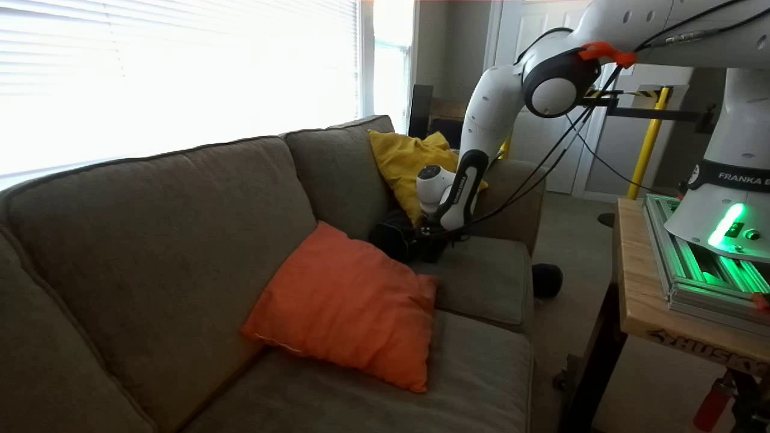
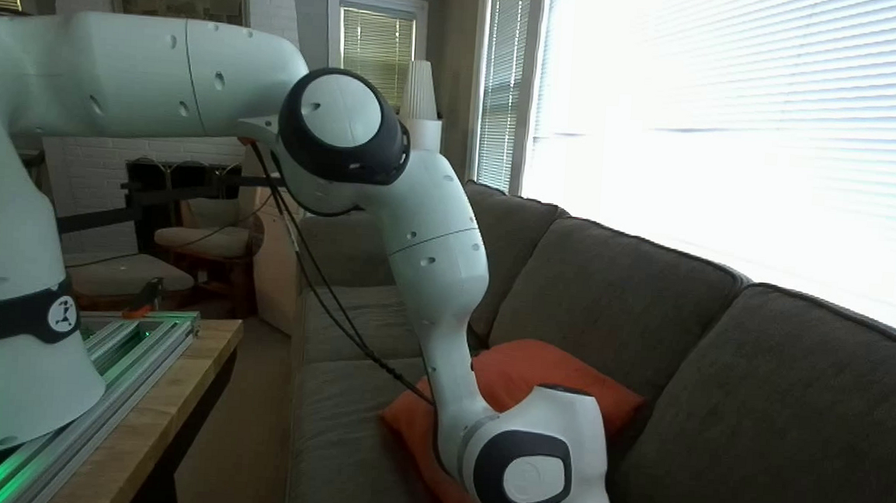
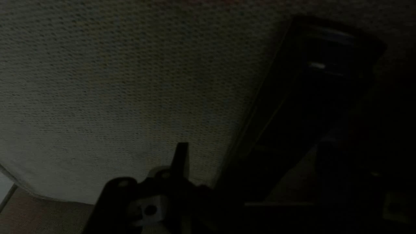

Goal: Put the remote on the right armrest

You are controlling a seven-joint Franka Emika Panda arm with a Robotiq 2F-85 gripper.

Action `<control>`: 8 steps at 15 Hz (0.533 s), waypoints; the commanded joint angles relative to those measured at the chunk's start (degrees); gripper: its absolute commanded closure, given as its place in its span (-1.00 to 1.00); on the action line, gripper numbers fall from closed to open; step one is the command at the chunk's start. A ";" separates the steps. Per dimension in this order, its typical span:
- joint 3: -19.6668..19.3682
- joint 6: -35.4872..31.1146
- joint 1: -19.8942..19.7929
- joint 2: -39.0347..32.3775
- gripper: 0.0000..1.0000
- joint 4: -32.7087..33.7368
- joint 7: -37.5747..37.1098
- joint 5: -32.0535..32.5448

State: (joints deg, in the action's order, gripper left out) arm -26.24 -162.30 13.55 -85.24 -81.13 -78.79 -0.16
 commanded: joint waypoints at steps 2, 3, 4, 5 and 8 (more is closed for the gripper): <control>0.82 1.97 -1.42 0.00 -1.00 1.47 -6.03 7.91; 1.00 2.49 -1.69 0.01 -1.00 1.68 -7.05 9.22; 1.48 2.78 -2.20 0.02 -1.00 1.96 -7.77 10.29; 1.96 3.12 -2.69 0.03 -1.00 2.24 -8.87 11.45; 3.96 3.92 -4.52 0.09 -1.00 3.04 -11.06 14.42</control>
State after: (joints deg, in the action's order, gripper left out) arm -24.78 -160.57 11.77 -85.15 -79.92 -86.49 9.85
